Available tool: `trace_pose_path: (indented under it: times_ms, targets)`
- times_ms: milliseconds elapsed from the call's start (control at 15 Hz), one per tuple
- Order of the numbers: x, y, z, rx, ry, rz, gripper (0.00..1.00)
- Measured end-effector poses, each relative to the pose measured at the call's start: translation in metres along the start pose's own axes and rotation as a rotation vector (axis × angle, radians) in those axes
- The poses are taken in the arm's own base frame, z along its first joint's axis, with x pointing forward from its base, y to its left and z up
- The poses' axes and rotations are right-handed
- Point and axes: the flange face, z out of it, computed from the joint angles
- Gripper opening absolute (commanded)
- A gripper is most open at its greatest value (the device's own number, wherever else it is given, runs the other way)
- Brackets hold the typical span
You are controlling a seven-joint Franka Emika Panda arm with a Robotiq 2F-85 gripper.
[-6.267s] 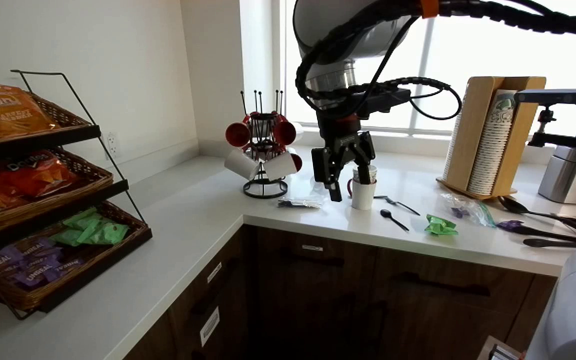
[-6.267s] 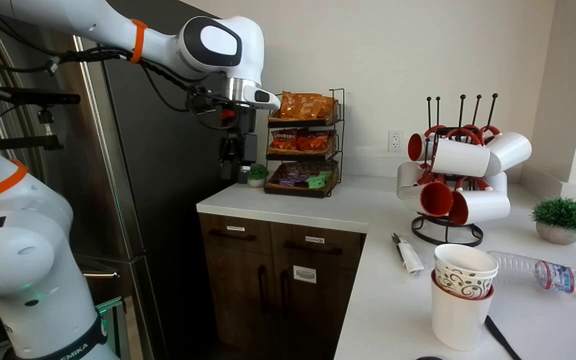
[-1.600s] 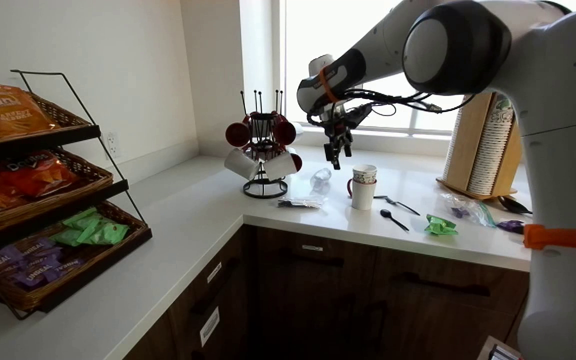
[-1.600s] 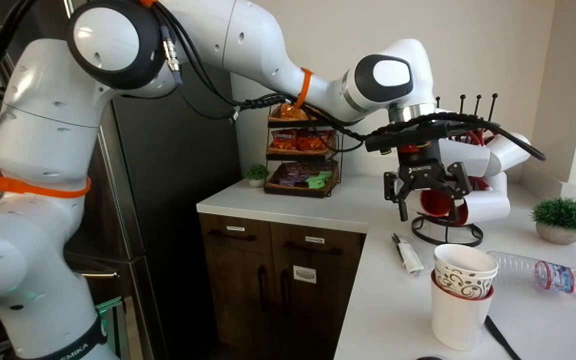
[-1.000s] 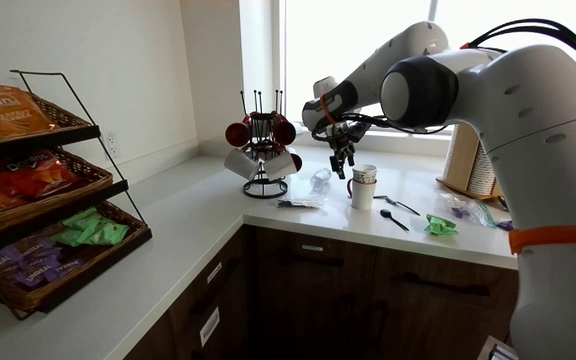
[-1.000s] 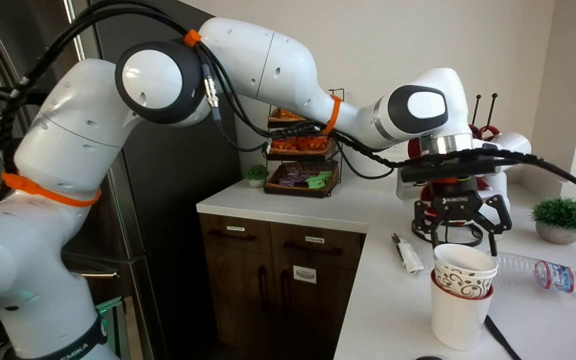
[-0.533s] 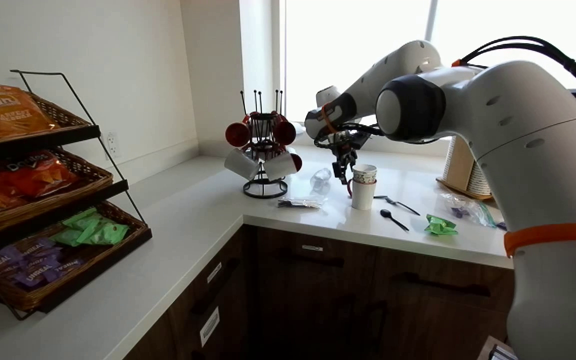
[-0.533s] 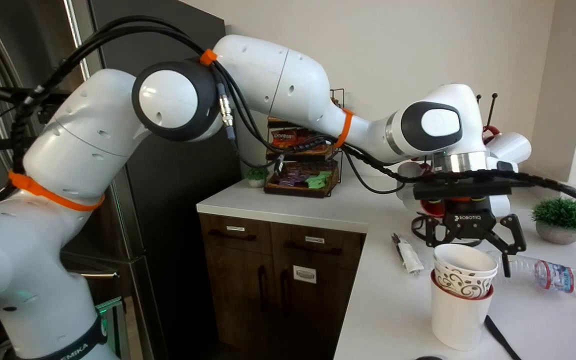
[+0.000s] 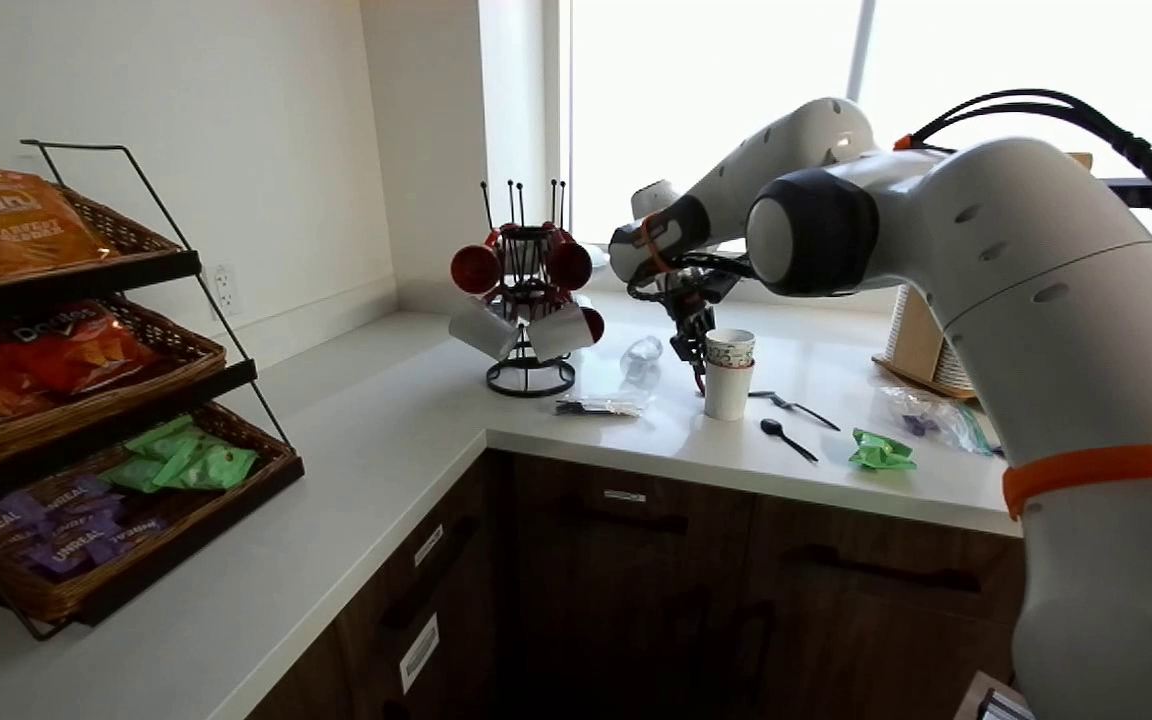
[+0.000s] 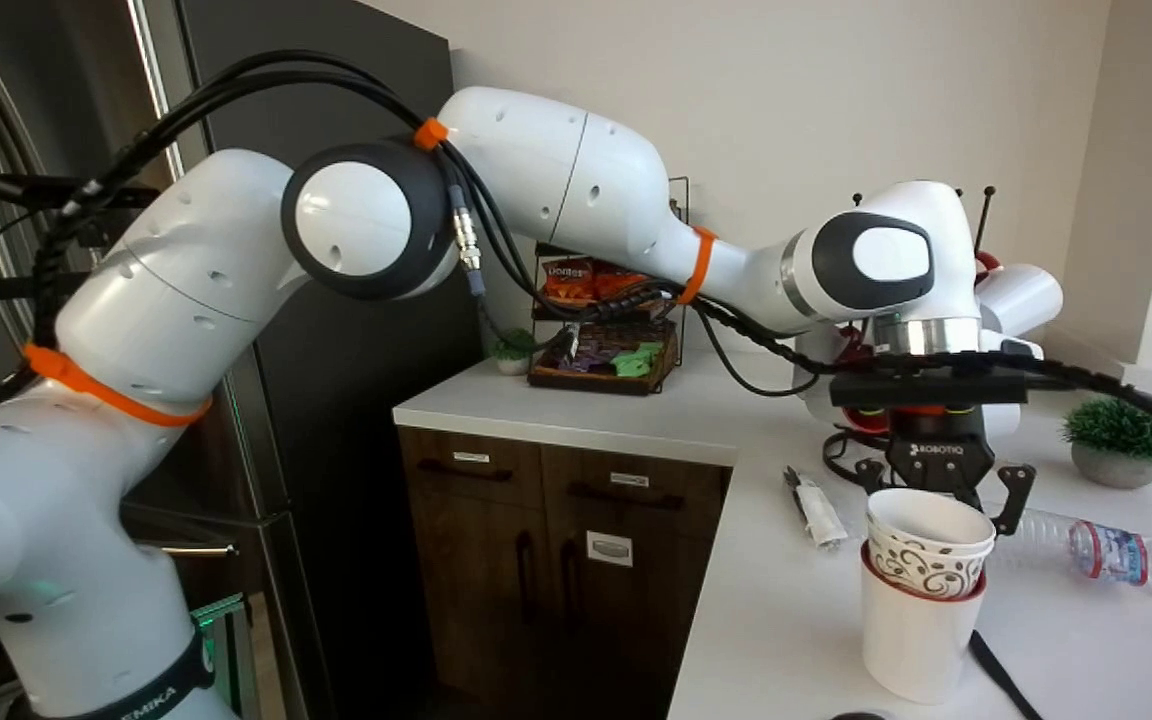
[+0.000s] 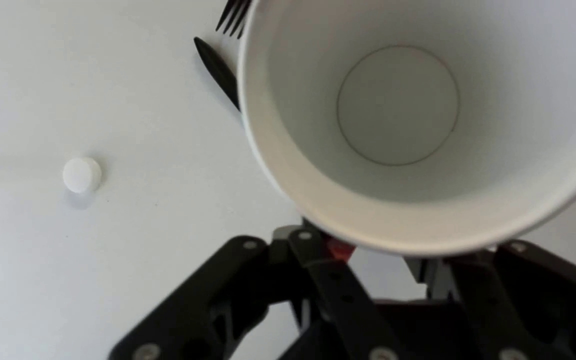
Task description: Slightly pull the cup to the left
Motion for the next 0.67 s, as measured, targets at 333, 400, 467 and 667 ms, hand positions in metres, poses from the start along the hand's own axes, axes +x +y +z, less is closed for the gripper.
trace_pose_path:
  times_ms: [333, 400, 467, 667]
  targets:
    - [-0.001, -0.002, -0.006, 0.017, -0.027, 0.000, 0.05]
    - [0.000, -0.004, -0.007, 0.021, -0.029, -0.004, 0.05]
    - [0.002, -0.006, -0.009, 0.027, -0.030, -0.009, 0.05]
    - [0.008, -0.015, -0.014, 0.034, -0.024, -0.025, 0.05]
